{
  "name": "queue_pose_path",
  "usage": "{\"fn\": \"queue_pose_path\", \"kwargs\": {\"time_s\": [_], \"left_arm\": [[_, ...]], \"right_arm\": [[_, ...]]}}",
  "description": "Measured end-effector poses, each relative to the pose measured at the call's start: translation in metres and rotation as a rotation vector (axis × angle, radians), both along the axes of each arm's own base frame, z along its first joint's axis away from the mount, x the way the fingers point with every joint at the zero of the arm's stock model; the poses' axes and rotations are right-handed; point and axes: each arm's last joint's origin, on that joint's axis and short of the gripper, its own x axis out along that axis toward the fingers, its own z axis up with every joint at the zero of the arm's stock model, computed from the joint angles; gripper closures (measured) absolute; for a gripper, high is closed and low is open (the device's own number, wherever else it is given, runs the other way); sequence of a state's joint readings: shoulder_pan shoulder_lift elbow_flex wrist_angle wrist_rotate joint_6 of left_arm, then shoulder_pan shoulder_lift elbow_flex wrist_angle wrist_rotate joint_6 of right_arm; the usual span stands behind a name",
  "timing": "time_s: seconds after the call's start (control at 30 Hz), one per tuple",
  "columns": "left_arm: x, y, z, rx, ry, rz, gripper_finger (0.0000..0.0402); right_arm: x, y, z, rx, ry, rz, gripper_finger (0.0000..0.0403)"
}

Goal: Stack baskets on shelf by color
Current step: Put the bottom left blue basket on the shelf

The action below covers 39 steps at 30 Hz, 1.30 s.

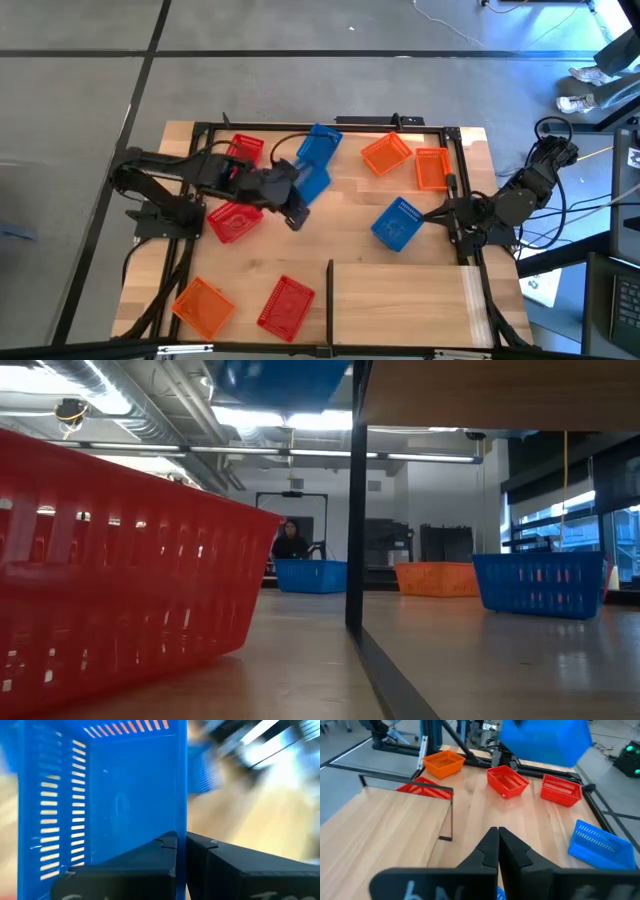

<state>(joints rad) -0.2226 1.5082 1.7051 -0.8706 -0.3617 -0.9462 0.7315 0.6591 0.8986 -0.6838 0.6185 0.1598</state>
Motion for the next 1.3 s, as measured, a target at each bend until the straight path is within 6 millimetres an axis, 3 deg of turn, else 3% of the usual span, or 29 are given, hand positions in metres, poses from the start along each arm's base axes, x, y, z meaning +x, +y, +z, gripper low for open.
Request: {"fn": "queue_pose_path", "kwargs": {"time_s": [0.17,0.3,0.47,0.67,1.03,1.3], "left_arm": [[0.008,-0.029,0.027,-0.074,-0.287,-0.022,0.0401],[0.013,-0.053,0.033,-0.127,-0.406,-0.068,0.0401],[0.017,-0.082,0.029,-0.163,-0.451,-0.150,0.0401],[0.016,-0.106,0.017,0.004,-0.379,-0.403,0.0401],[0.020,-0.094,0.015,0.474,-0.348,-0.733,0.0401],[0.026,-0.073,0.006,0.709,-0.197,-0.735,0.0401]], "right_arm": [[0.000,0.000,0.000,0.077,0.002,-0.043,0.0402],[-0.001,0.001,0.000,0.133,0.027,0.005,0.0402],[-0.001,0.005,-0.001,0.172,0.068,0.112,0.0402],[-0.003,0.004,0.000,0.183,0.061,0.123,0.0402],[-0.013,-0.005,0.016,0.251,-0.019,0.147,0.0402],[-0.012,-0.004,0.019,0.239,-0.046,0.160,0.0402]]}}
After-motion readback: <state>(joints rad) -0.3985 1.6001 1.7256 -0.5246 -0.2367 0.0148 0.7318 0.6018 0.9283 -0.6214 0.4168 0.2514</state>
